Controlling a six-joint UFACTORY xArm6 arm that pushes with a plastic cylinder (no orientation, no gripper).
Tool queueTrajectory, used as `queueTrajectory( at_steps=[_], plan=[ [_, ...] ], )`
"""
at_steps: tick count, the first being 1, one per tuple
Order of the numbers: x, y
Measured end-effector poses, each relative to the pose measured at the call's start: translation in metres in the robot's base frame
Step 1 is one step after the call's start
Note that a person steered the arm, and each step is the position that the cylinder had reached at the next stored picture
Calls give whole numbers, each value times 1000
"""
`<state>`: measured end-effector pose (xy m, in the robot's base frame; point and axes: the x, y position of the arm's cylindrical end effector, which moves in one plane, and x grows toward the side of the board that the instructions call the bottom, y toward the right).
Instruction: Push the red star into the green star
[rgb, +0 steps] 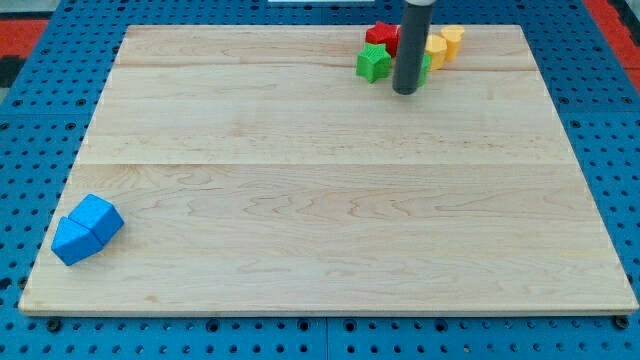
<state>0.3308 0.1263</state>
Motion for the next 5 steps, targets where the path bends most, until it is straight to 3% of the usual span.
queueTrajectory(
  at_steps=[1, 2, 3, 4, 5],
  plan=[
    [-2, 92],
    [-61, 117],
    [-111, 121],
    [-118, 119],
    [-110, 50]
  ],
)
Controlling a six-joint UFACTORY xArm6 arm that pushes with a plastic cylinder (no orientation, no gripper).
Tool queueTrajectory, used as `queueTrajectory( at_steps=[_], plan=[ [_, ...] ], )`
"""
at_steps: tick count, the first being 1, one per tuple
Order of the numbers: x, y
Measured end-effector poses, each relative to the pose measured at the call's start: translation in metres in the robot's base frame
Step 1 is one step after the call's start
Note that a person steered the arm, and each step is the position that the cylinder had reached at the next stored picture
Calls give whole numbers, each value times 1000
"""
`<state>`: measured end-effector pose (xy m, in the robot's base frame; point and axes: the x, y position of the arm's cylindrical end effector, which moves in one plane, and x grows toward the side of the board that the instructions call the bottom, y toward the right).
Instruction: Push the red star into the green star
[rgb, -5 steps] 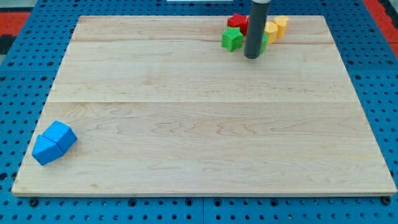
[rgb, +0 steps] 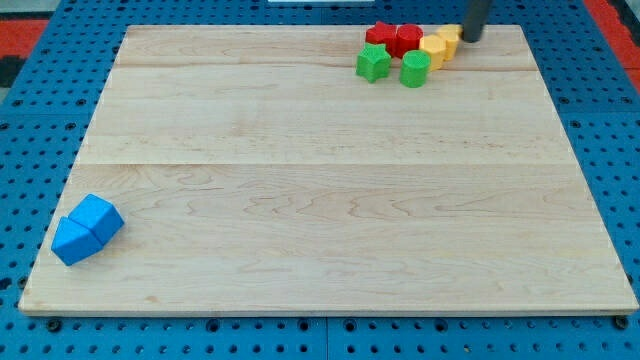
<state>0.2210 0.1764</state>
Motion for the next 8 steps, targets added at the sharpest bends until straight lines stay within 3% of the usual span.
queueTrajectory(
  at_steps=[1, 3, 4, 5, 6, 8],
  plan=[
    [12, -52],
    [-28, -42],
    [-27, -116],
    [-14, -152],
    [-23, -149],
    [-21, -200]
  ],
)
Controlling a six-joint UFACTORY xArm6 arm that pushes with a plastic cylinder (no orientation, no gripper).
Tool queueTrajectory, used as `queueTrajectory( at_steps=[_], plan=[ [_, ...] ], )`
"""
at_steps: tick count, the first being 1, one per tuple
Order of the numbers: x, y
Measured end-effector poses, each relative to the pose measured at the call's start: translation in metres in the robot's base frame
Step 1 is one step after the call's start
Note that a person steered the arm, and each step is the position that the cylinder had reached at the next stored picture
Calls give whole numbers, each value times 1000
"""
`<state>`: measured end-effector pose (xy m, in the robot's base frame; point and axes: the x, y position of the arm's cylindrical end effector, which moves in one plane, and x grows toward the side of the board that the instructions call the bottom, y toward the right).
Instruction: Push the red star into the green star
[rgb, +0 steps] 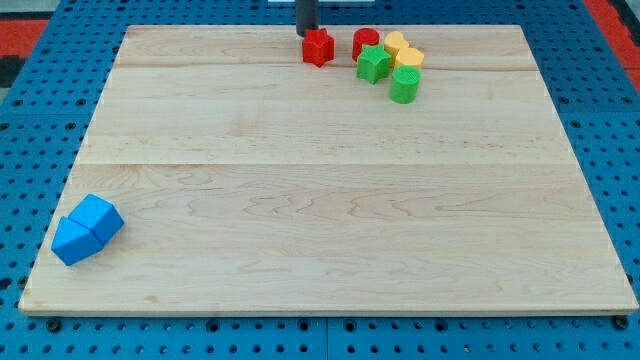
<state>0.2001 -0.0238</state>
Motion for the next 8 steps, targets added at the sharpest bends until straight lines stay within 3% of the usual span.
queueTrajectory(
  at_steps=[2, 3, 4, 6, 8],
  plan=[
    [41, 36],
    [18, 6],
    [18, 19],
    [53, 27],
    [57, 37]
  ],
)
